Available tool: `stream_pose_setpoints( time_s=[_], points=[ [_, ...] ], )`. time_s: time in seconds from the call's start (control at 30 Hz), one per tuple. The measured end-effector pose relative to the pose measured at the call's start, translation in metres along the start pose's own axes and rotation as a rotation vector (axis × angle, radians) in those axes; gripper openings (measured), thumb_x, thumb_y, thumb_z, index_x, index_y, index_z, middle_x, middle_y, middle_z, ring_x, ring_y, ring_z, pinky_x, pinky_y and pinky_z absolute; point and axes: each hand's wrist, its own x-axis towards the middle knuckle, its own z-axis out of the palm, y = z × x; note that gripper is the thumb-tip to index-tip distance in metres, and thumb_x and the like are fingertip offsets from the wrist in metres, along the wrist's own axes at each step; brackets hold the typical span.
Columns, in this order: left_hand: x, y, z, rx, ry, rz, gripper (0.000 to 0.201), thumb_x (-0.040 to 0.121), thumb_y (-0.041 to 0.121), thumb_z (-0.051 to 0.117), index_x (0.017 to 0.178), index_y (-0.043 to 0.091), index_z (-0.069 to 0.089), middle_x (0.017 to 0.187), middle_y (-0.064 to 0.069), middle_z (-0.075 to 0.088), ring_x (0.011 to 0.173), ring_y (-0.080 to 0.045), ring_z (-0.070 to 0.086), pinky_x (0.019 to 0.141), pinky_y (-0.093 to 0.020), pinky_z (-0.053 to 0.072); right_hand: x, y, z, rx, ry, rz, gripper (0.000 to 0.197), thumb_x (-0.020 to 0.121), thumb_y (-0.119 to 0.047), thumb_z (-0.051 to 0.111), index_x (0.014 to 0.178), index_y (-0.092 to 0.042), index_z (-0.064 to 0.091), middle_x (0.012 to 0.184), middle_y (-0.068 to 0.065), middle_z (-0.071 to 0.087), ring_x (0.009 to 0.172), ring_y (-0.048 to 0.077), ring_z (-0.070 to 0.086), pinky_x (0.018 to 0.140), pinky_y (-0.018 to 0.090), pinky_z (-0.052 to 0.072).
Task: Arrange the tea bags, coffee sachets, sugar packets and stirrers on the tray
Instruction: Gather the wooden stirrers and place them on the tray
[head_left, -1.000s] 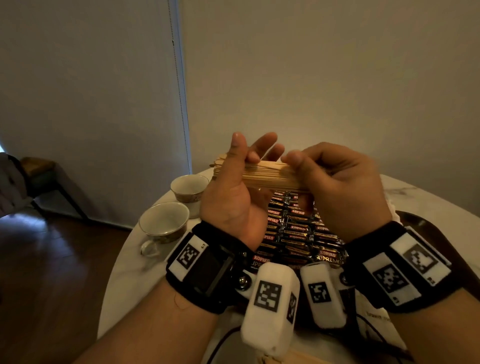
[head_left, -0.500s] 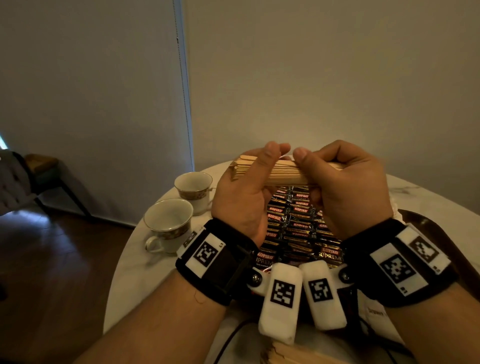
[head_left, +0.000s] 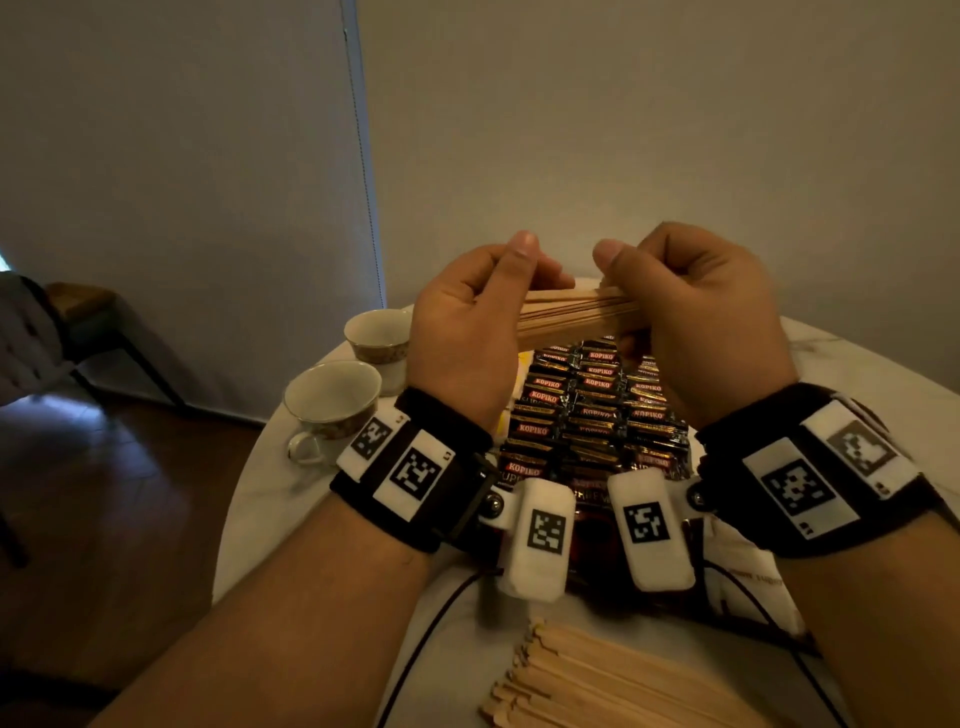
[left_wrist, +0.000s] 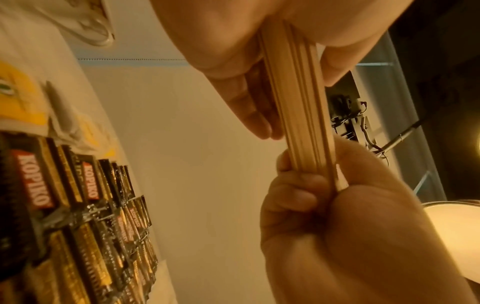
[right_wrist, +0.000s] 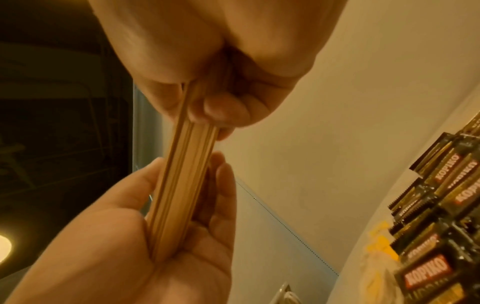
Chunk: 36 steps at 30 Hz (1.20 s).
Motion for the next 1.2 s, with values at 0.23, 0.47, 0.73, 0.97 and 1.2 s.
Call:
stream_pose_setpoints(
  time_s=[0.23,0.47,0.73,0.97,1.2],
  points=[
    [-0.002,0.001,0.002,0.211,0.066,0.104,0.032,0.101,0.037,0.062,0.075,0.023,0.074,0.075,0.009,0.074,0.076,0.000,0.069,0.060,-0.011,0.049,0.004,0.003,-0.002,-0.051,0.034,0.107,0.033,0.095,-0.032,0.070,0.075,-0.010,0.057,0.056,0.000,0.059,0.041,0.019,0.053,0.043,0.031,0.048],
    [-0.001,-0.002,0.002,0.266,0.119,0.187,0.031,0.100,0.034,0.066,0.078,0.011,0.065,0.071,0.011,0.070,0.071,0.000,0.068,0.058,-0.011,0.049,0.003,0.004,0.001,0.087,-0.048,0.284,0.024,0.095,-0.023,0.070,0.079,-0.011,0.056,0.066,0.004,0.067,0.046,0.016,0.054,0.042,0.026,0.047],
    [-0.001,0.000,-0.001,0.265,0.100,0.248,0.027,0.096,0.032,0.070,0.076,0.020,0.057,0.076,-0.002,0.068,0.075,-0.010,0.067,0.064,-0.020,0.055,0.003,-0.001,-0.002,0.055,-0.037,0.221,0.043,0.089,-0.043,0.074,0.066,-0.019,0.047,0.059,0.003,0.060,0.041,0.018,0.051,0.044,0.029,0.047],
    [0.006,-0.006,-0.005,0.189,0.078,0.207,0.031,0.091,0.011,0.073,0.071,0.021,0.051,0.077,0.003,0.066,0.075,-0.007,0.068,0.064,-0.016,0.054,-0.001,-0.002,0.002,0.025,-0.083,0.163,0.031,0.088,-0.036,0.076,0.085,-0.008,0.064,0.075,0.008,0.070,0.053,0.022,0.059,0.049,0.031,0.052],
    [0.000,-0.002,-0.001,0.215,-0.051,0.243,0.015,0.095,0.032,0.070,0.086,0.028,0.058,0.083,0.011,0.063,0.083,-0.005,0.068,0.064,-0.028,0.061,-0.004,-0.008,-0.001,0.007,0.081,0.147,0.033,0.089,-0.024,0.078,0.069,-0.017,0.053,0.061,0.011,0.063,0.044,0.021,0.056,0.042,0.027,0.045]
  ],
)
